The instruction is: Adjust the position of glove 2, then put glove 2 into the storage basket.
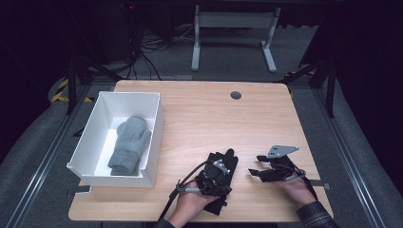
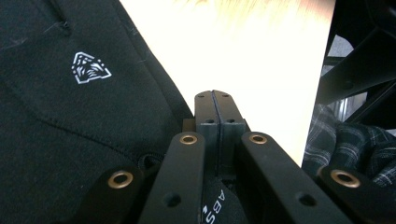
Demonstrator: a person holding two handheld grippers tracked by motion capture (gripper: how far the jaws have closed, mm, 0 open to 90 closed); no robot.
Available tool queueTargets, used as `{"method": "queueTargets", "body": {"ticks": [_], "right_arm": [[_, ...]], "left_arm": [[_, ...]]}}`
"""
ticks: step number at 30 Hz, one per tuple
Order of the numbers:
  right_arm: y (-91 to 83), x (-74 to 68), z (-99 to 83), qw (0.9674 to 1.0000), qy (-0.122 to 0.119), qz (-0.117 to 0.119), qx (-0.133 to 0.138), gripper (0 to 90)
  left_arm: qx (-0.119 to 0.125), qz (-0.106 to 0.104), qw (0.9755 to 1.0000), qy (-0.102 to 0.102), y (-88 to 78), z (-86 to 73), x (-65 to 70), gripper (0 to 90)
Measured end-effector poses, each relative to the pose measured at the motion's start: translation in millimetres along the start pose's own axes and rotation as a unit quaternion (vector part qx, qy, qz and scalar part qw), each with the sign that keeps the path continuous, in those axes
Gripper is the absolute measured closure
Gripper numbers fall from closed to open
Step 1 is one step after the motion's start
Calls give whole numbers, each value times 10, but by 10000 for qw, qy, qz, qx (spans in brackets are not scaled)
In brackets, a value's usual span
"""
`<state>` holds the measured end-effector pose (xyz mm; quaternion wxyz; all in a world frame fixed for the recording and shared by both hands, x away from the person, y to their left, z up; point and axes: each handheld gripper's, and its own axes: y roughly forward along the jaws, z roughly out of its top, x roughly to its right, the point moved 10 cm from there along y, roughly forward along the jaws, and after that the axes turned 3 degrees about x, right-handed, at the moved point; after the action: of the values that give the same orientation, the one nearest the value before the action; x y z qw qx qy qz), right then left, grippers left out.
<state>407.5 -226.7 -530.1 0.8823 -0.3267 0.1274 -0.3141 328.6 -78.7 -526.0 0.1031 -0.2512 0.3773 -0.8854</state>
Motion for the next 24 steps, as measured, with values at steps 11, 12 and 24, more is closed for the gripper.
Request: {"method": "queueTargets", "body": {"ticks": [11,12,24], "right_arm": [[70,65,-26,9995,-62,-317,68,206],[74,68,-26,9994,-57,-327,78,196],[86,66,-28,9995,-72,-288,93,166]], "left_arm": [[-195,591,9981,-2,-292,-169,-306,900],[-187,628,9978,-24,-313,-180,-330,900],[13,898,9957,227,-534,-98,-429,697]]}}
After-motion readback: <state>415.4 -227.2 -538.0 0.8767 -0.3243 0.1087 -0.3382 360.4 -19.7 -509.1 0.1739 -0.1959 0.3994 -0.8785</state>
